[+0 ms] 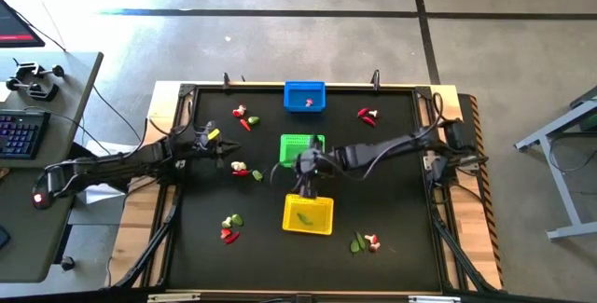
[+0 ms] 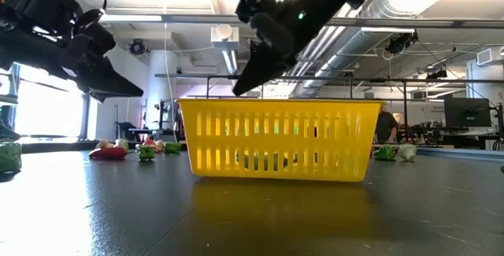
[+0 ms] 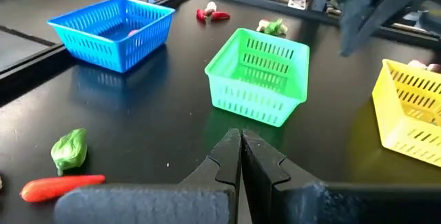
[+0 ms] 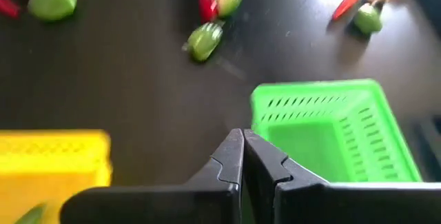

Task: Sort produce into baskets
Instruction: Put the green chili pepper into the green bin

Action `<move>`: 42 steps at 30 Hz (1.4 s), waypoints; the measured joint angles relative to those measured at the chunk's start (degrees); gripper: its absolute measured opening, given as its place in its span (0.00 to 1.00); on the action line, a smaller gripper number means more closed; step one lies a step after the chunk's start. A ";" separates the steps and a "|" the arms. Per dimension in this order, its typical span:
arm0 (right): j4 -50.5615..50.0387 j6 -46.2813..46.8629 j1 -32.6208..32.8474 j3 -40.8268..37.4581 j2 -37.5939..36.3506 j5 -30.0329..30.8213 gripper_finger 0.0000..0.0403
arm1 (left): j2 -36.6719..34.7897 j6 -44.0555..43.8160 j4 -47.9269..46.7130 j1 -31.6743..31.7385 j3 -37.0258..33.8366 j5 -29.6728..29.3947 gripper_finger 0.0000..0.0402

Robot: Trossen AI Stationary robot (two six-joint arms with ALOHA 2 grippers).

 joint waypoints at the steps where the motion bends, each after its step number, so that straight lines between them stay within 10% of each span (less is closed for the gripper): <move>1: 3.62 -0.88 -0.72 -1.83 -0.55 -1.18 0.00 | 0.96 0.10 -0.02 0.00 0.75 -0.15 0.00; 10: 29.32 -0.65 -4.07 -19.65 -8.26 -2.46 0.00 | 13.57 1.03 -7.29 0.04 9.66 -7.18 0.00; 23: 29.47 -0.73 -8.03 -32.87 -24.37 5.07 0.00 | 36.97 5.34 -9.55 5.50 23.43 -16.17 0.12; 42: 28.20 -9.55 -13.39 -33.99 -24.31 4.24 0.00 | 61.48 11.05 -10.65 12.06 35.78 -18.74 0.46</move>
